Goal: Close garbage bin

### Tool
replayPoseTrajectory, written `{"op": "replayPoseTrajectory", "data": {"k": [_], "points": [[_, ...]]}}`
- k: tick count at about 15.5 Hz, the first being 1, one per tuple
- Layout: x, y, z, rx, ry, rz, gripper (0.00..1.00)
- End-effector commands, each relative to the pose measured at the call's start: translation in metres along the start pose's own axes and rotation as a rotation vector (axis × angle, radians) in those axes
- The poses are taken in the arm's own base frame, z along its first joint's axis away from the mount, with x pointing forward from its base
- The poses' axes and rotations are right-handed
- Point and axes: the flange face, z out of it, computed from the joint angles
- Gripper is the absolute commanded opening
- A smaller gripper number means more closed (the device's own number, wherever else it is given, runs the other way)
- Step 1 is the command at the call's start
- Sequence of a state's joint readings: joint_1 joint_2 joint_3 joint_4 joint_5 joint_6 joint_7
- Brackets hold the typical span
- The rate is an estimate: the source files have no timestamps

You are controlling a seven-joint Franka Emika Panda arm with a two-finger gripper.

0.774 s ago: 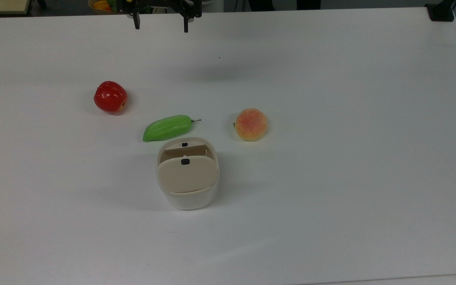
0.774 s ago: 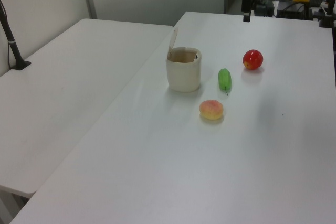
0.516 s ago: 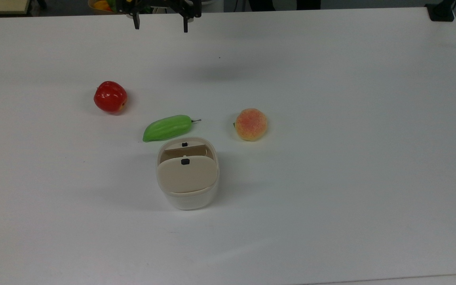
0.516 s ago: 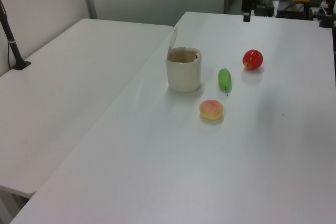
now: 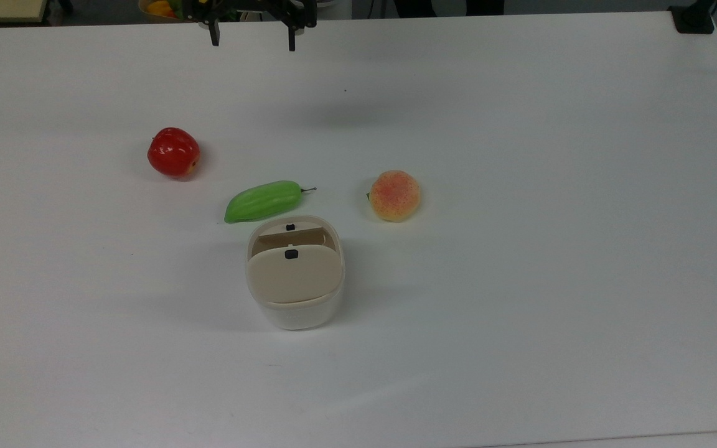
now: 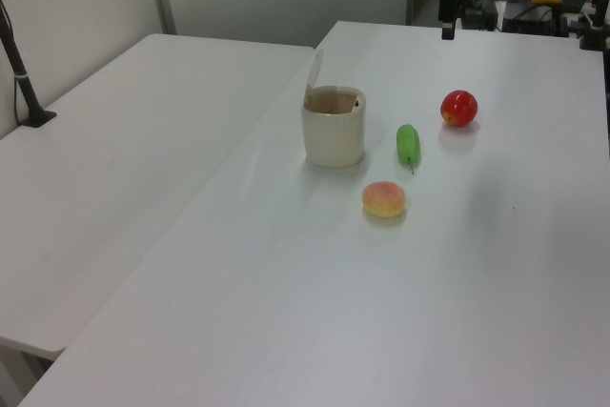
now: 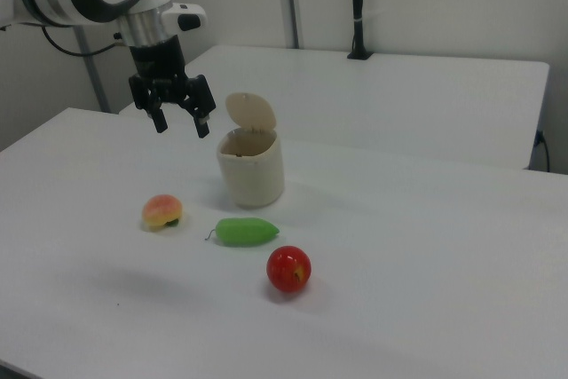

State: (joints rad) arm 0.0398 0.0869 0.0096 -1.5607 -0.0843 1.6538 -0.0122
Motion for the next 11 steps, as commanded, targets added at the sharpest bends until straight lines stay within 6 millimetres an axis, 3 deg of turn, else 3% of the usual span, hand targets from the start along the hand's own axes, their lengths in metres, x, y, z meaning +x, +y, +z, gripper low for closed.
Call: {"op": "replayPoseTrajectory", "data": {"k": [1, 3, 4, 6, 8, 11], "points": [[-0.0091, -0.0009, -0.0016, -0.016, -0.02, -0.008, 1.0], [-0.009, 0.0017, -0.0015, -0.016, -0.019, -0.01, 0.96], [-0.009, 0.0017, -0.0015, -0.016, -0.019, -0.015, 0.84], [-0.0088, -0.0004, -0.0006, -0.012, -0.022, -0.021, 0.35], [-0.0088, 0.0004, -0.0005, -0.012, -0.022, -0.019, 0.01], [-0.0082, 0.0004, 0.0002, -0.012, -0.022, -0.021, 0.0]]}}
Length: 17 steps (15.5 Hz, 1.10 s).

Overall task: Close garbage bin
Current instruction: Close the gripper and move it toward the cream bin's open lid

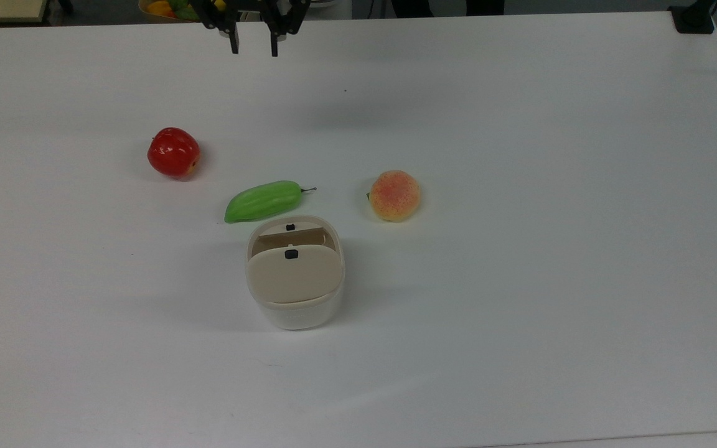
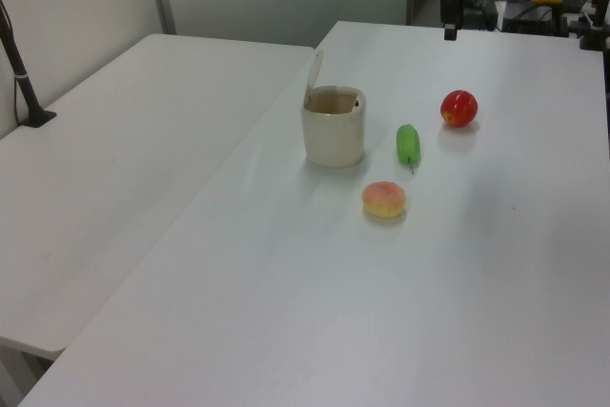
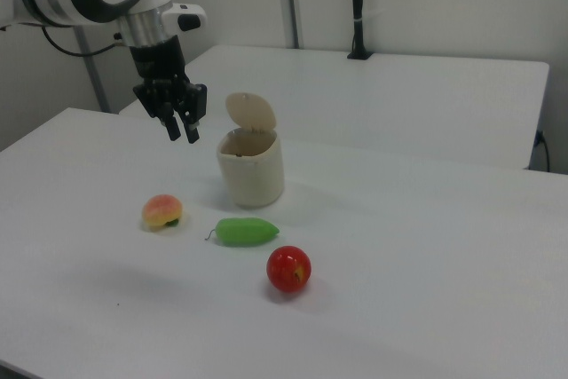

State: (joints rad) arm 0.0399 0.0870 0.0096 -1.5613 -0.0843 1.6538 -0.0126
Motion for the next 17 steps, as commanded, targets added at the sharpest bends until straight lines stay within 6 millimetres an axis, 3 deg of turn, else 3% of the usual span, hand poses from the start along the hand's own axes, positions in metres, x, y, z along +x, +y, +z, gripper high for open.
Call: {"op": "replayPoseTrajectory", "data": {"k": [1, 17], "points": [[-0.008, 0.0, 0.001, -0.012, -0.023, -0.02, 0.0], [0.004, 0.007, 0.003, 0.002, 0.021, -0.007, 0.0]]}}
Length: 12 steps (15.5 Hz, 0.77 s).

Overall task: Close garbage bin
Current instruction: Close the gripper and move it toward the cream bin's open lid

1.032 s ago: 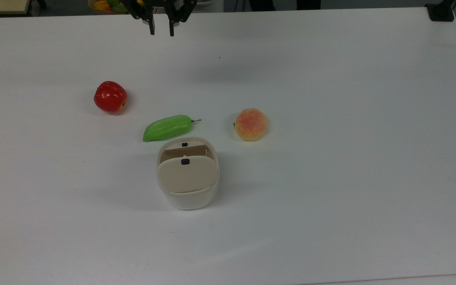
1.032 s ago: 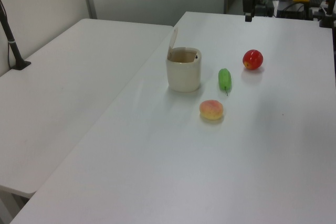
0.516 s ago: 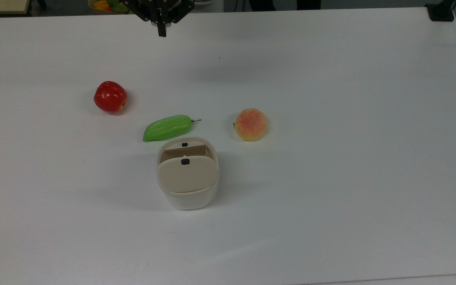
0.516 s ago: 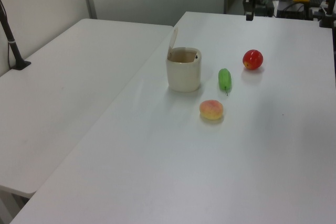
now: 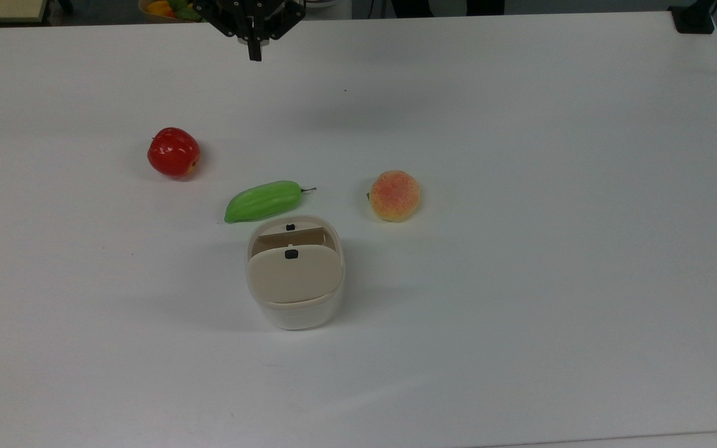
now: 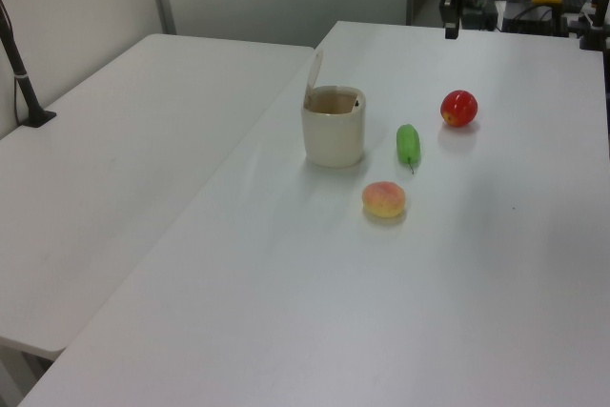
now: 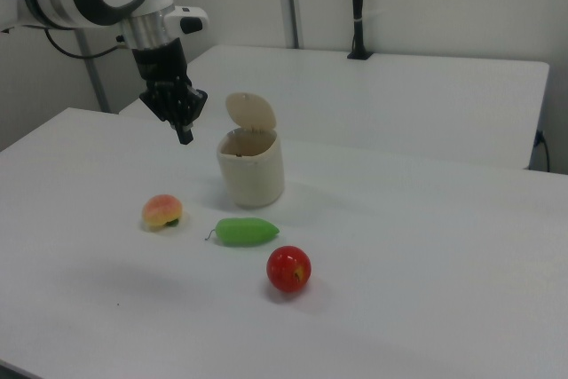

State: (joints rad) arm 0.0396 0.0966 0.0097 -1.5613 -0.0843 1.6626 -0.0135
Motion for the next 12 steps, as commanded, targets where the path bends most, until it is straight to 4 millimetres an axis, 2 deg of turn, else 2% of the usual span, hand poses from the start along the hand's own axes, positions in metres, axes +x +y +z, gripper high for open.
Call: {"op": "replayPoseTrajectory", "data": {"k": [1, 7, 12], "points": [[0.002, 0.006, -0.006, 0.001, 0.036, -0.007, 0.0], [0.018, 0.006, -0.025, 0.002, 0.201, 0.007, 0.0], [0.039, 0.002, -0.038, 0.013, 0.392, 0.009, 0.0]]}}
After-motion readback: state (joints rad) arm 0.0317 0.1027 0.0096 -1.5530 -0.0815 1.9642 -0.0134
